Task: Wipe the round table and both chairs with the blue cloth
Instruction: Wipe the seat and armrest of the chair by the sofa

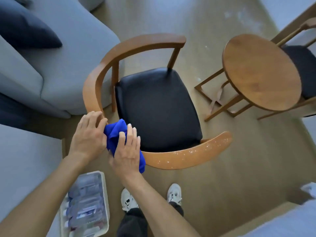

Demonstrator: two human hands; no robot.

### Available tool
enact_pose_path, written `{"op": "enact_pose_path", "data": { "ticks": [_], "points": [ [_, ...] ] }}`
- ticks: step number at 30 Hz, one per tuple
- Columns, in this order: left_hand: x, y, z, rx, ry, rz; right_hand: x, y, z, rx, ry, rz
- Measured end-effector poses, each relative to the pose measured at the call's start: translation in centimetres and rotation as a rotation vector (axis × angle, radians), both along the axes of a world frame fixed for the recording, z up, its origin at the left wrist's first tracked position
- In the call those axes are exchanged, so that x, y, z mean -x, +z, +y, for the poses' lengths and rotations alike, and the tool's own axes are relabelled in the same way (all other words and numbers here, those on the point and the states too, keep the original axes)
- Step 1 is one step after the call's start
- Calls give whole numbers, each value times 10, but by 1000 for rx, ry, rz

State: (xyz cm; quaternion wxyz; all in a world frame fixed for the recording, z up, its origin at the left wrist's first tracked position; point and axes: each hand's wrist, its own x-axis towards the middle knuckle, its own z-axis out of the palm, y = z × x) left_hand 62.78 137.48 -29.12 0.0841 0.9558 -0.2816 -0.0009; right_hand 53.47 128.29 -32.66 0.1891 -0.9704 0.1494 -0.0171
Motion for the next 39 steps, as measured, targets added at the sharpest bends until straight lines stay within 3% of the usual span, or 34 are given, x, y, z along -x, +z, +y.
{"op": "enact_pose_path", "data": {
  "ticks": [5,8,13,15,20,23,27,29,32,37,39],
  "points": [
    [2,-13,1,91,27,-82,1,-14,5,-52,-22,-28],
    [-2,-18,0,102,16,-132,20,-21,-18,20,35,-86],
    [-3,-25,-21,18,-114,-155,83,-27,-106,76,348,-132],
    [2,-26,-32,18,-191,-138,101,-21,-158,107,353,-125],
    [11,-37,-53,-57,-159,-58,114,-4,-304,213,121,-59],
    [12,-41,-57,-111,-108,-24,93,2,-357,251,-151,-15],
    [14,-43,-57,-183,-117,-51,81,5,-372,20,-736,-24],
    [14,-44,-59,-204,-115,-46,89,5,-349,27,-799,-87],
    [14,-47,-60,-221,-95,-79,94,-3,-286,169,-607,-130],
    [13,-47,-62,-194,-12,-77,88,-7,-138,57,-69,-130],
    [11,-55,-60,-265,23,-54,90,-14,-119,44,85,-175]
  ]
}}
